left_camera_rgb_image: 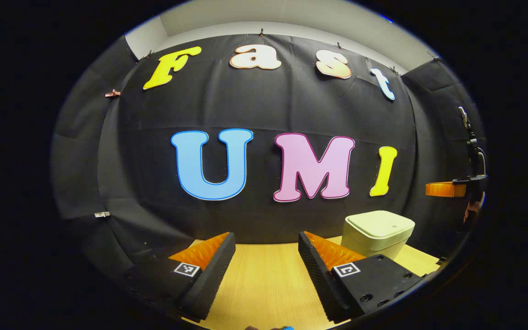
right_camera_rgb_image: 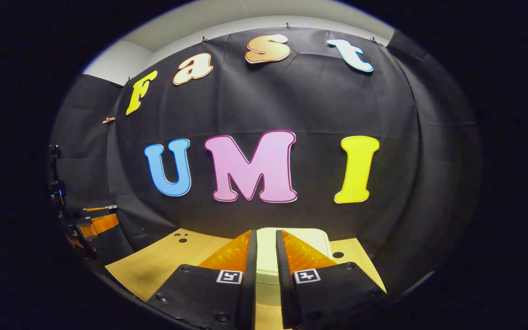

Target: Press the lid of the desktop garbage bin to open it, pick up the crumpled paper on the desktop and throw it into the bin, then pick up the pop can on the desktop and drop it into the bin, and finally close the garbage bin lid.

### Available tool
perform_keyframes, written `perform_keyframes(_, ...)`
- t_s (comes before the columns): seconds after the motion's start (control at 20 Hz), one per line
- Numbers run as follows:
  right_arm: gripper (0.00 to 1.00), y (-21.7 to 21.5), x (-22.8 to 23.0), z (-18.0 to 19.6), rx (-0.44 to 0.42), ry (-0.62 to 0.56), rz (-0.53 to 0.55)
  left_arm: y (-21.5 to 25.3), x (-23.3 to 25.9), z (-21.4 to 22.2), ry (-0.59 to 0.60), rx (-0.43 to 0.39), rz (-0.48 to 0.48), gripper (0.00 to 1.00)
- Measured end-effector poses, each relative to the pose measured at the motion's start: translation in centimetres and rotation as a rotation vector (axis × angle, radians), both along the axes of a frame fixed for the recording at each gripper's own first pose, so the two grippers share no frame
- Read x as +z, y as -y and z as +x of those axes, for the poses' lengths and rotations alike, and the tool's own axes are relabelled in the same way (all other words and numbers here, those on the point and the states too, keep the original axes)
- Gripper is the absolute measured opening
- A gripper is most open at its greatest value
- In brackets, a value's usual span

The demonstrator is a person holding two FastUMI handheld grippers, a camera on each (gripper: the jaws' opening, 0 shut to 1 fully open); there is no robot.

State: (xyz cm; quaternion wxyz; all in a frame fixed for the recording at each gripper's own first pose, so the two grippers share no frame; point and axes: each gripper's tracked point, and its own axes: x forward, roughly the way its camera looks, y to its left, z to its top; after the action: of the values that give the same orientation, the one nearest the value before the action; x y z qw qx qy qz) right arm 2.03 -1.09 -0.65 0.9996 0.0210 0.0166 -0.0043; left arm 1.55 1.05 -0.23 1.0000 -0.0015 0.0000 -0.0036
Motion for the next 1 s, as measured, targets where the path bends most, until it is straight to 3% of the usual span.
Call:
perform_keyframes(0.05, 0.17, 0.3, 0.4, 0.3, -0.014, 0.009, -0.022, 0.2, 0.0, 0.0, 0.001, -0.004, 0.007, 0.90)
perform_keyframes(0.3, 0.05, 1.0, 1.1, 0.7, -0.053, 0.042, -0.117, 0.7, 0.1, 0.2, 0.001, -0.014, 0.010, 0.90)
perform_keyframes(0.5, 0.05, 0.4, 0.1, 1.7, -0.016, -0.021, -0.055, 0.6, 0.2, 0.3, 0.001, -0.012, 0.006, 0.90)
perform_keyframes(0.65, 0.05, 0.9, 0.0, 2.8, -0.031, -0.032, -0.114, 0.5, 0.0, 0.3, 0.000, -0.011, 0.004, 0.90)
perform_keyframes(1.0, 0.06, 1.6, -4.9, 5.9, -0.014, -0.229, -0.119, 0.2, -0.3, 0.5, -0.001, -0.008, 0.003, 0.90)
